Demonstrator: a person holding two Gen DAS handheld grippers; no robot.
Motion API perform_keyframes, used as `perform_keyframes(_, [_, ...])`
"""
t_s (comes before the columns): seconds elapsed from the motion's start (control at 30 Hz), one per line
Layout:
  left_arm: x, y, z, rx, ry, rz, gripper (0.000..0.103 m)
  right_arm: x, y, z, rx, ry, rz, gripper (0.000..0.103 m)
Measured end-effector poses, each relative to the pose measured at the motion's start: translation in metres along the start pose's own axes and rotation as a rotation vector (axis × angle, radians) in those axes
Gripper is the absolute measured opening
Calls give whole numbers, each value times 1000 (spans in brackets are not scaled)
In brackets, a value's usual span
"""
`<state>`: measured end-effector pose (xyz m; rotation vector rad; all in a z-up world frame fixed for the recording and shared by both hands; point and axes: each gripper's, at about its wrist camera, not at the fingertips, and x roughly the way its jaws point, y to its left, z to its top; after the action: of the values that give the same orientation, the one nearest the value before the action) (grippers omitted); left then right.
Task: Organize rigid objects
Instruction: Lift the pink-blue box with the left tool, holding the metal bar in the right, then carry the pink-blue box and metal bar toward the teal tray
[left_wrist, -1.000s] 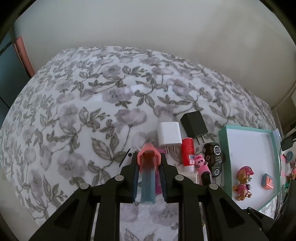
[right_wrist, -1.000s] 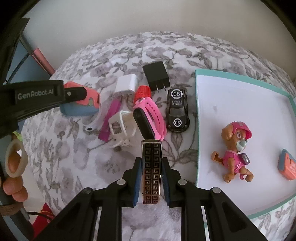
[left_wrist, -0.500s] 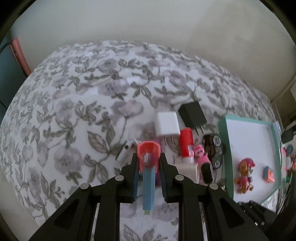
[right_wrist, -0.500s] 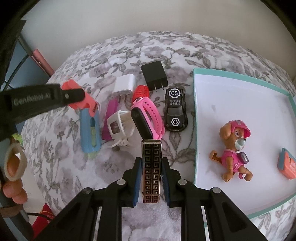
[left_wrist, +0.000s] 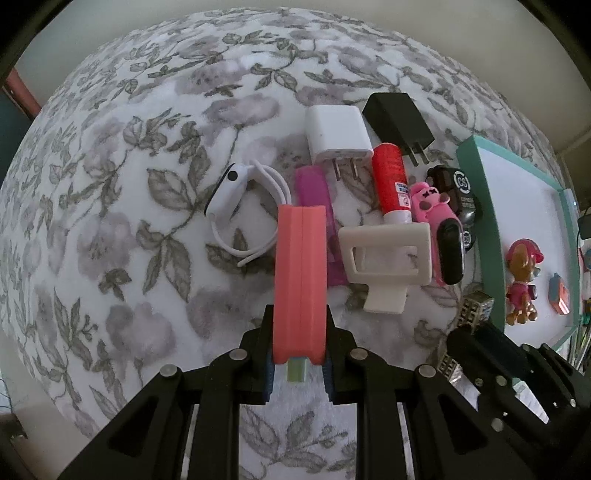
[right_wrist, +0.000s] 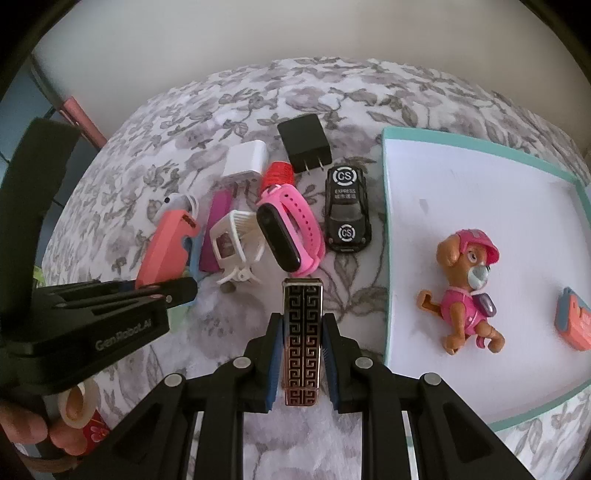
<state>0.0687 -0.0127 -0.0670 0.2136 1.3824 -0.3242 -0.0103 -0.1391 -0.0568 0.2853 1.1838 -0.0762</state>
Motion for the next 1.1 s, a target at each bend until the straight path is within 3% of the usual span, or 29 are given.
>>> perform_keyframes(0.47, [9, -11, 8, 49, -22, 41, 21, 5, -7, 1, 24, 23, 3, 22])
perform_keyframes(0.87, [-50, -12, 12, 49, -208, 28, 21, -9, -8, 2, 37, -11, 15, 22])
perform_keyframes(1.1, [-84, -14, 12, 49, -304, 13, 21, -34, -10, 7, 47, -95, 27, 22])
